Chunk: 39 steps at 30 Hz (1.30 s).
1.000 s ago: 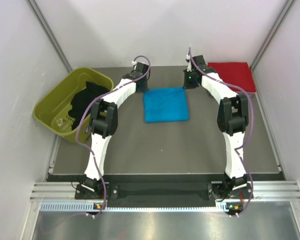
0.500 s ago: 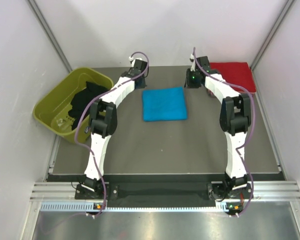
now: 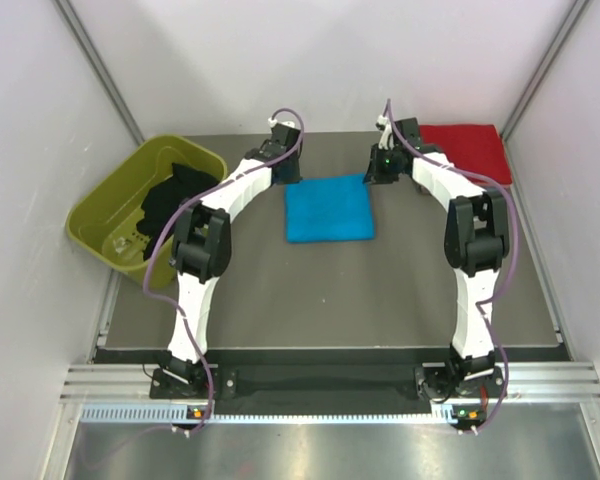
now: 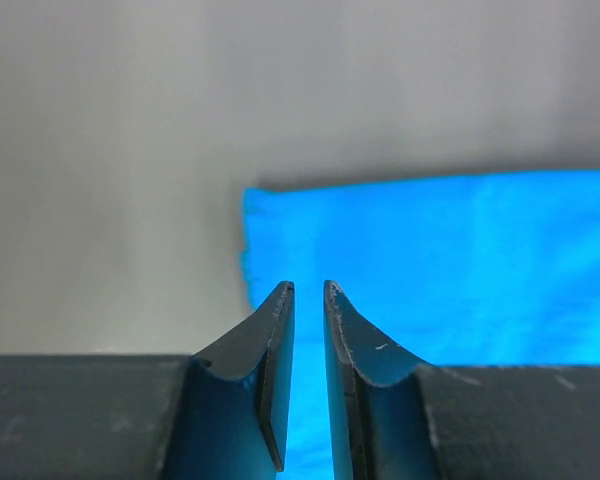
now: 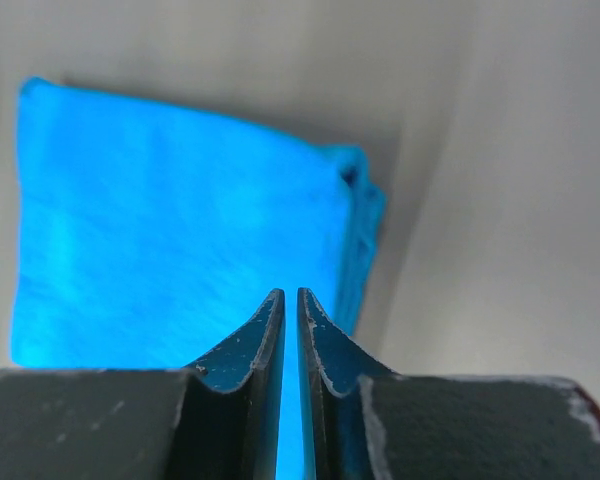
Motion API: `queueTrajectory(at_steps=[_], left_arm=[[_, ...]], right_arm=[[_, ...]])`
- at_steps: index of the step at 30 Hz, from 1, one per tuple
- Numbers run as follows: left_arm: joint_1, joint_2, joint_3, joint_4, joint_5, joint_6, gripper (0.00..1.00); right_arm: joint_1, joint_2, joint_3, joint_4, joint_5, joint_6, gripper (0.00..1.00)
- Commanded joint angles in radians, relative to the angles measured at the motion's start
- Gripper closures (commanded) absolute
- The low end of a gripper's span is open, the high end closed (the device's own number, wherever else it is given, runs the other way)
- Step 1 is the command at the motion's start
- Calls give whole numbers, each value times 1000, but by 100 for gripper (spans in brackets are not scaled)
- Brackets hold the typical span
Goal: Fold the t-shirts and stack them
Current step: Fold the tshirt, then neatly place the folded tshirt to the corner
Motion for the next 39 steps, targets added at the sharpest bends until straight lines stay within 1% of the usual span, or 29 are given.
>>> queueTrajectory(at_steps=[1, 5, 9, 11, 13, 16, 18, 19, 21, 22, 23, 24, 25, 26, 27, 29, 30, 31, 33, 36, 38, 39], left_arm=[[-1, 31, 19, 63, 38, 22, 77], [-1, 97, 54, 56, -5, 37, 77], [1, 138, 97, 27, -112, 33, 77], [1, 152, 122, 13, -134, 34, 77], [-1, 158, 171, -27, -151, 43, 77], [-1, 140, 217, -70, -148, 53, 77], [-2, 96, 231, -99, -137, 50, 76], [-4, 73, 219, -117, -107, 39, 76], [-10, -6, 176, -118, -35, 27, 76], [-19, -35, 106, -99, 40, 19, 76], [-24, -94, 61, -86, 74, 13, 76], [-30, -124, 13, -72, 105, 4, 76], [-38, -151, -77, -62, 131, -4, 75], [-50, -199, -123, -44, 157, -10, 75], [-56, -220, -210, -35, 166, -19, 75], [-71, -269, -290, -9, 208, -27, 75], [-76, -282, -358, -4, 212, -39, 75], [-82, -291, -389, 0, 211, -43, 75], [-93, -305, -467, 25, 205, -49, 76], [-97, -274, -502, -5, 206, -64, 76], [-105, -259, -513, -21, 180, -64, 76], [-108, -259, -521, -29, 141, -64, 76]], right_arm=[[1, 46, 74, 66, -83, 12, 89], [-18, 118, 110, 98, -97, 34, 88], [-53, 214, 186, 98, -123, 61, 87], [-64, 242, 219, 95, -110, 69, 87], [-78, 239, 226, 98, -111, 73, 87], [-88, 186, 227, 91, -114, 80, 85], [-87, 150, 224, 72, -117, 78, 83], [-85, 111, 216, 68, -119, 80, 82], [-81, 66, 166, 63, -128, 86, 81], [-76, 20, 111, 66, -131, 87, 81], [-73, -3, 82, 67, -130, 89, 80], [-62, -25, 51, 67, -131, 93, 80], [-56, -61, -10, 70, -131, 95, 80], [-50, -80, -43, 78, -136, 98, 80], [-38, -98, -76, 84, -140, 106, 80], [-26, -155, -182, 116, -145, 110, 80], [-13, -170, -216, 130, -142, 113, 80], [-7, -199, -274, 139, -139, 112, 80], [4, -213, -319, 161, -125, 104, 80], [4, -215, -386, 175, -107, 93, 81], [4, -212, -417, 175, -84, 84, 81], [4, -212, -423, 175, -76, 74, 82]])
